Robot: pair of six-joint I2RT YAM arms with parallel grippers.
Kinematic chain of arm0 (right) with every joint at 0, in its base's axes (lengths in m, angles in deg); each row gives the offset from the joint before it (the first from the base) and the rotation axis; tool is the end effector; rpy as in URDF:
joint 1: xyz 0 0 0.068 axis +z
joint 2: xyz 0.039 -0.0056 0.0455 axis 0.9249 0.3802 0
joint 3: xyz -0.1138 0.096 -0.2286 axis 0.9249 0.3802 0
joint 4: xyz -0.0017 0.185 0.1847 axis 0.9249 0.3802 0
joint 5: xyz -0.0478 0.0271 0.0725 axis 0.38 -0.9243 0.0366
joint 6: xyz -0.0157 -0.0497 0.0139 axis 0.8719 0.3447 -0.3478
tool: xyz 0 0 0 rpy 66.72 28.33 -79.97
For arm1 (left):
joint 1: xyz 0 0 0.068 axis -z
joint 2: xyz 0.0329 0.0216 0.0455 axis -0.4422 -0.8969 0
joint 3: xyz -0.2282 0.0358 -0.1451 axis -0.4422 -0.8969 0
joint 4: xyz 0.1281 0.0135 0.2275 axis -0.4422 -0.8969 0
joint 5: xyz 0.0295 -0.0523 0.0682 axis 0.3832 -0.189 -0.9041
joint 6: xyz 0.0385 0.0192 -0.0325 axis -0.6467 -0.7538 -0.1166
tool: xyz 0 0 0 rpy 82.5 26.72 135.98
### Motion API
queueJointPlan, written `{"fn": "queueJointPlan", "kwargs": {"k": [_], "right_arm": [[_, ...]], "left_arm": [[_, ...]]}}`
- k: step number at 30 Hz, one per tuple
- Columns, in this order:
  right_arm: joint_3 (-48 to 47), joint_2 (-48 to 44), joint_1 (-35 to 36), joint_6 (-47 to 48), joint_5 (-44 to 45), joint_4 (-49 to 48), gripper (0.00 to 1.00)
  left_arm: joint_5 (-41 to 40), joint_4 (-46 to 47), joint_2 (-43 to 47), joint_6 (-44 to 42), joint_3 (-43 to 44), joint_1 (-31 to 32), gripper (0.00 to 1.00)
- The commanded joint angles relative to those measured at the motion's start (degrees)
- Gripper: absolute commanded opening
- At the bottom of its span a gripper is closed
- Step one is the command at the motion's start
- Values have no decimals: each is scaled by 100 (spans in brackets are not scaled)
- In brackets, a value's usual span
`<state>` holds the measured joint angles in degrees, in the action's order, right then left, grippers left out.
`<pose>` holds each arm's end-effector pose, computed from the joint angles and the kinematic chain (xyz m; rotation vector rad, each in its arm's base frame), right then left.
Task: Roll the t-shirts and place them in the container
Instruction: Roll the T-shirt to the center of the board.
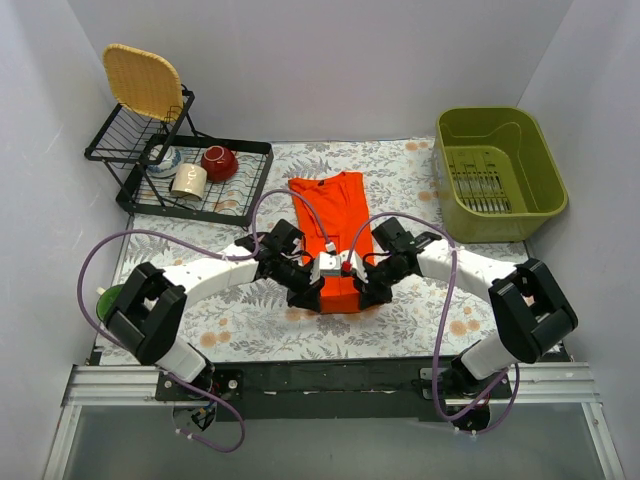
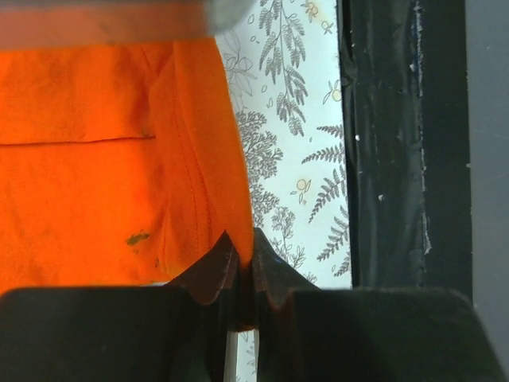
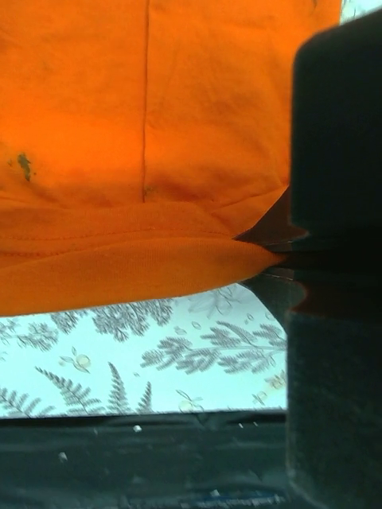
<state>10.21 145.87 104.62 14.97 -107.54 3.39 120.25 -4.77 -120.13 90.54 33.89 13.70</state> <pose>0.2044 0.1813 0.1834 -1.8619 1.7842 0.8321 0.1981 -0.1993 0.1933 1.1122 2.5344 -1.3083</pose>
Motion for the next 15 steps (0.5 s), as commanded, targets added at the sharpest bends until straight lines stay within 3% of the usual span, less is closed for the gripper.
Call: {"fn": "queueJointPlan", "kwargs": {"k": [1,15], "right_arm": [[-334,147,-181,476,-322,972,1],[-993,1509,-744,1170,-893,1878,1]], "left_arm": [[331,-933,-233,-160,180,-127,0],[393,-784,-1340,-72,250,-636,0]]}}
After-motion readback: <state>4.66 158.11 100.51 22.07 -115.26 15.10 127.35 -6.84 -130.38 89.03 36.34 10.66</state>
